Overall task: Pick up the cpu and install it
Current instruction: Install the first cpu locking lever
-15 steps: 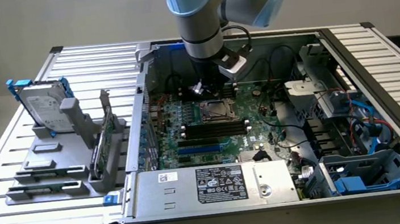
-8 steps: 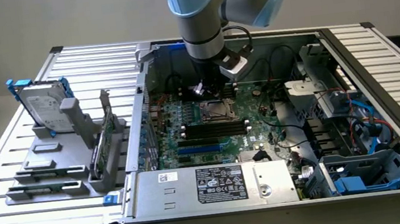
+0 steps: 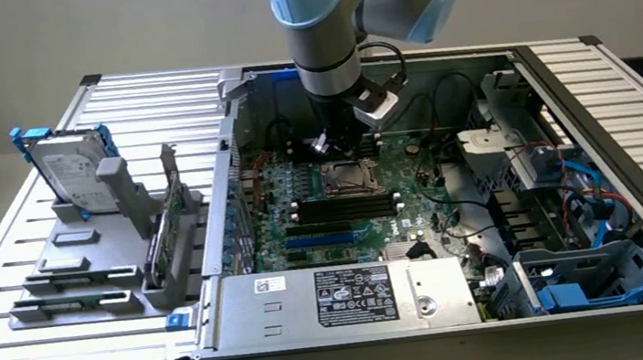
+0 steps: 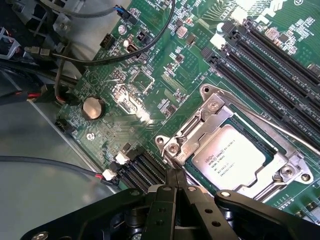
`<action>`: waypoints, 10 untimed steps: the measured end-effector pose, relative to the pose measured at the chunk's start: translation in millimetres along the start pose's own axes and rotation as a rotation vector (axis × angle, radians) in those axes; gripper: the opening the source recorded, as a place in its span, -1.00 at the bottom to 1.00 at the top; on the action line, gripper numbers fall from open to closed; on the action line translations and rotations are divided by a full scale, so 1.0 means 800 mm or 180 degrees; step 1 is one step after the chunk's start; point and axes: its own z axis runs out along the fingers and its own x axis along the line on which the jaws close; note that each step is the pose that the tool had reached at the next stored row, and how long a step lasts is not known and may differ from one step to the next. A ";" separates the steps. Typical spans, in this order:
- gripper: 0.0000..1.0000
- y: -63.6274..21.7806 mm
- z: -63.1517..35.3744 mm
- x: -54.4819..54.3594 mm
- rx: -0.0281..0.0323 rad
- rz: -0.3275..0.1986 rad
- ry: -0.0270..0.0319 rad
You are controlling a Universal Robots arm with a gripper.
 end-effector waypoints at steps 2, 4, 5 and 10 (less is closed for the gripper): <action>-0.79 0.000 0.000 0.000 0.0001 0.0000 0.0002; -0.79 0.000 0.000 0.000 0.0005 0.0001 0.0004; -0.79 0.000 0.000 0.000 0.0009 0.0003 0.0007; -0.79 0.000 0.000 0.000 0.0059 0.0018 0.0044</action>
